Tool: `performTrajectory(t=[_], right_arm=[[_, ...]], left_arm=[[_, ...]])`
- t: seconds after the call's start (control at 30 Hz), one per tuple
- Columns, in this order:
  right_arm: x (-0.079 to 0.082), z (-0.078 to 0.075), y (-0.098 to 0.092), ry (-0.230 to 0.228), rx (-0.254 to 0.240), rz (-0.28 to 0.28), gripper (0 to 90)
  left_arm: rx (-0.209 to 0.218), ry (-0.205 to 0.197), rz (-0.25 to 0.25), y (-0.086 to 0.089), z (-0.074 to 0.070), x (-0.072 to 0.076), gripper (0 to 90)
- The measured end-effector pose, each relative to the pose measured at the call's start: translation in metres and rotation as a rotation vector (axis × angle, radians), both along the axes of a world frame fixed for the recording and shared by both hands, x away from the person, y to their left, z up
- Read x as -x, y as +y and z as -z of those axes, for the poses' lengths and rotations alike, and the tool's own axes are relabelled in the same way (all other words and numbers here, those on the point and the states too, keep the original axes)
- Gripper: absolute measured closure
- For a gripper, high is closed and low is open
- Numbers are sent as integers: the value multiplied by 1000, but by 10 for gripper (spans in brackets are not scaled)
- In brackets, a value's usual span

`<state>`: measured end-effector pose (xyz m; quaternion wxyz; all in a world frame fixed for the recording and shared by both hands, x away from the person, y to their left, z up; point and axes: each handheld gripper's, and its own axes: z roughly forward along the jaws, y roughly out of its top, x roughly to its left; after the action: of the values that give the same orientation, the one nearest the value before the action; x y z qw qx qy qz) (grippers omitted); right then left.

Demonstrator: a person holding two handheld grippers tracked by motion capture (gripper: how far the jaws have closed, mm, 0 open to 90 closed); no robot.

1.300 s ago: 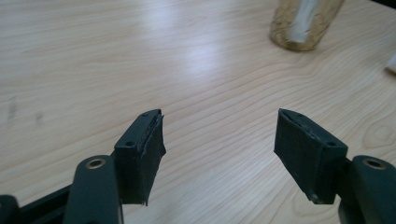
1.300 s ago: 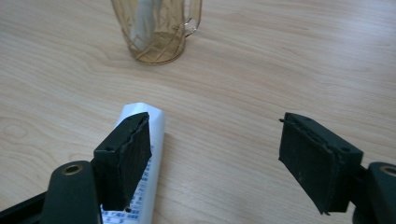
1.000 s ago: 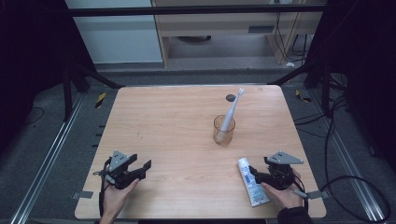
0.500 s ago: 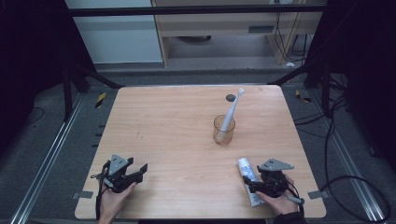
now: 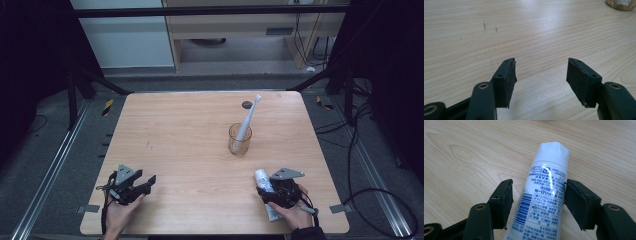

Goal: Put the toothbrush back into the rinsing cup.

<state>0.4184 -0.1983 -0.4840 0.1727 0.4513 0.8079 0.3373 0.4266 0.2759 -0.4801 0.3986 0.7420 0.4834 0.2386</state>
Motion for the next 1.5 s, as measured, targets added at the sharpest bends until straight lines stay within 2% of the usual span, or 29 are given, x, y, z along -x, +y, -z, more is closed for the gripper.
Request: performTrajectory(t=[0.23, 0.53, 0.73, 0.83, 0.93, 1.07, 1.13, 1.23, 1.3, 1.33, 1.37, 1.4, 1.43, 1.47, 1.5], right_arm=[[-5, 0, 1, 12, 7, 11, 449], [-14, -3, 6, 15, 14, -36, 512], [-15, -3, 5, 4, 13, -43, 490], [-12, -6, 4, -10, -22, -25, 401], [-7, -12, 2, -21, -39, -23, 421], [0, -17, -2, -28, -55, -25, 477], [10, -19, -6, -24, -70, -25, 552], [16, -19, -10, -13, -77, -27, 600], [22, -19, -12, 4, -84, -33, 670], [22, -19, -12, 4, -84, -33, 670], [25, -19, -12, 17, -85, -37, 723], [25, -19, -12, 17, -85, -37, 723], [28, -17, -12, 38, -88, -41, 768], [28, -17, -12, 38, -88, -41, 768], [30, -16, -12, 53, -89, -55, 810]], left_arm=[[-5, 7, 3, -1, 0, -1, 398], [-9, 13, 15, -2, 1, -2, 399], [-12, 15, 15, -3, 1, -3, 403], [-4, 21, 1, -1, 1, -3, 430], [-5, 24, -4, 0, 1, -3, 461], [-9, 26, -3, 1, 0, -3, 492], [-14, 44, -3, 1, 0, -4, 509], [-21, 55, -5, 1, -1, -5, 521], [-35, 62, -6, 1, -1, -5, 518], [-35, 62, -6, 1, -1, -5, 519], [-42, 63, -6, 2, -1, -6, 519], [-42, 63, -6, 2, -1, -6, 519], [-45, 64, -6, 2, -1, -6, 519], [-45, 64, -6, 2, -1, -6, 519], [-47, 64, -8, 2, -1, -6, 518]])
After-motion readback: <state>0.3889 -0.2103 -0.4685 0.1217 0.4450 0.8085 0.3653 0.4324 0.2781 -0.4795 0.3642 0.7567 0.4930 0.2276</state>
